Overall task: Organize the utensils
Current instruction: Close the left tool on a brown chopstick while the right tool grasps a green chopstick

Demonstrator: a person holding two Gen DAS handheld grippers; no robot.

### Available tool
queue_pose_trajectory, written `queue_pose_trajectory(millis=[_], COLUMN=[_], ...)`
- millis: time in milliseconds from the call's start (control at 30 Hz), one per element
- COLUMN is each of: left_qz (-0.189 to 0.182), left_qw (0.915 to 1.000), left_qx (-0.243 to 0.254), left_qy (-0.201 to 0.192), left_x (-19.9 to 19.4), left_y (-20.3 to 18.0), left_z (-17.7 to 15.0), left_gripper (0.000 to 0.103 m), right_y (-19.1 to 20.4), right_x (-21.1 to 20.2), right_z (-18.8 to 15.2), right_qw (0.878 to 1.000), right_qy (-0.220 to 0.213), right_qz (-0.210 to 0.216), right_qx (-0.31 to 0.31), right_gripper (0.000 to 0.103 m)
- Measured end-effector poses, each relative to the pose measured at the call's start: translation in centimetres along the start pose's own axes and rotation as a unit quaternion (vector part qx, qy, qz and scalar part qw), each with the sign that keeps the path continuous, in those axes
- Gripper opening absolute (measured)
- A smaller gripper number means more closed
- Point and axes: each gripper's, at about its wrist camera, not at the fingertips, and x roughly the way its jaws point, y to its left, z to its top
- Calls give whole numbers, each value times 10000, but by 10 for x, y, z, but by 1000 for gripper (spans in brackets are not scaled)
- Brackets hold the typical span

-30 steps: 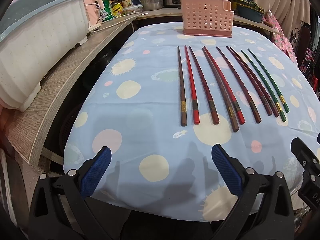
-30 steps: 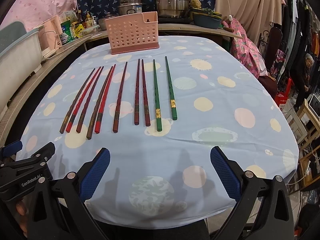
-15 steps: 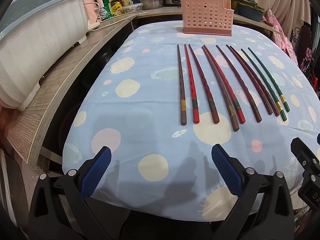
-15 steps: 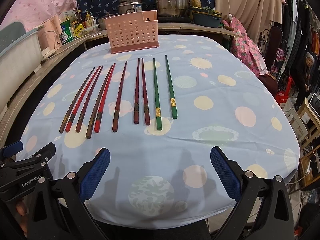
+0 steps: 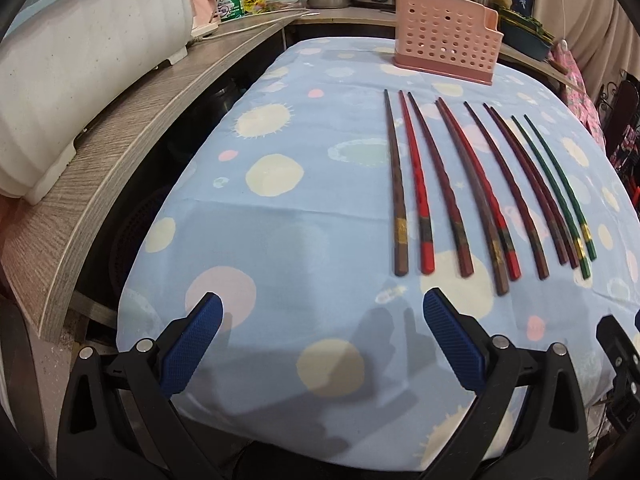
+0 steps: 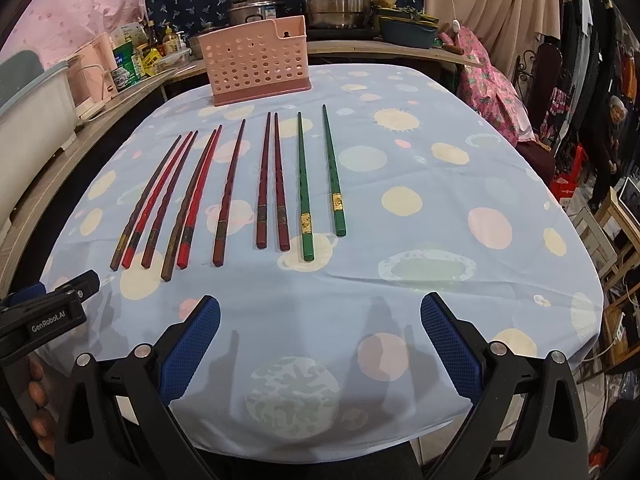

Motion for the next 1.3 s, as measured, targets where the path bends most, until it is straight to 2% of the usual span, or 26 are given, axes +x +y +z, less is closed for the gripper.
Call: queue_pose_trajectory(millis=[233, 533, 633, 767, 900, 1000, 1067, 1133, 1200, 1300], left_qz=[-103, -185, -251, -348, -416, -463, -491, -523, -544, -585], left_qw=[9999, 9995, 9994, 9991, 9989, 9987, 9985, 9983, 9982, 9979], left_qx=[47, 10, 10, 70, 101, 118, 128, 140, 159, 179], left_qy=[-16, 240, 228, 221, 201, 201, 206, 214, 216, 226], left_x=[15, 38, 37, 35, 34, 34, 34, 34, 34, 34], left_y=[-6, -6, -6, -9, -11, -11, -12, -12, -12, -12], left_z=[17, 26, 27, 28, 29, 30, 32, 32, 33, 34], left_gripper=[94, 82, 75, 61, 52, 43, 32, 28, 22, 13], right_y=[-8, -22, -26, -29, -28, -26, -25, -26, -25, -25], right_x=[9, 25, 32, 45, 55, 64, 70, 74, 74, 75], right_z=[9, 33, 44, 57, 66, 68, 67, 65, 65, 66], right_qw=[10000, 9997, 9996, 9995, 9995, 9994, 9994, 9992, 9993, 9993], right_qy=[52, 4, -25, -5, 17, 108, 182, 253, 223, 225], right_qz=[-12, -49, -16, 31, 99, 173, 195, 216, 213, 223], right_qx=[81, 239, 279, 311, 304, 262, 228, 235, 202, 192], right_gripper=[96, 96, 95, 84, 73, 60, 52, 43, 40, 29])
